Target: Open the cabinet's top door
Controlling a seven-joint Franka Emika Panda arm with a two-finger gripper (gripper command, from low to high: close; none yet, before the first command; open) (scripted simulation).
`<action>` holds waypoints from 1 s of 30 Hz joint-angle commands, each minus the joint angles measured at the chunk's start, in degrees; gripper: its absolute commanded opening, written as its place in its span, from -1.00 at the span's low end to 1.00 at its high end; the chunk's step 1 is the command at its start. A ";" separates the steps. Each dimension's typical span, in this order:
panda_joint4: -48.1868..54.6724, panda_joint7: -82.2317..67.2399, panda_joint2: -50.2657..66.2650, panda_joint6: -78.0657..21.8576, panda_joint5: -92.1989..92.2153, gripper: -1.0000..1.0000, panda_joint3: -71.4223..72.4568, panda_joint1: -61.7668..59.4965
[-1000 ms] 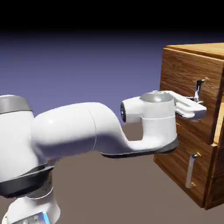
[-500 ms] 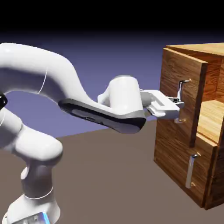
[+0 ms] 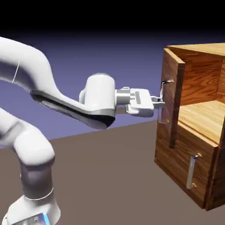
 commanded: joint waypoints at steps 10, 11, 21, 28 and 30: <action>-7.52 -10.50 -7.67 -12.07 24.87 -1.00 15.03 -1.74; -7.94 -11.29 -8.15 -13.55 27.36 -1.00 16.58 -1.50; -7.39 -15.78 -7.37 -31.77 52.27 -1.00 33.76 2.66; 0.51 -14.69 1.50 -48.73 68.64 -1.00 47.82 2.83; 3.85 -13.83 4.97 -53.71 72.28 -1.00 51.64 1.80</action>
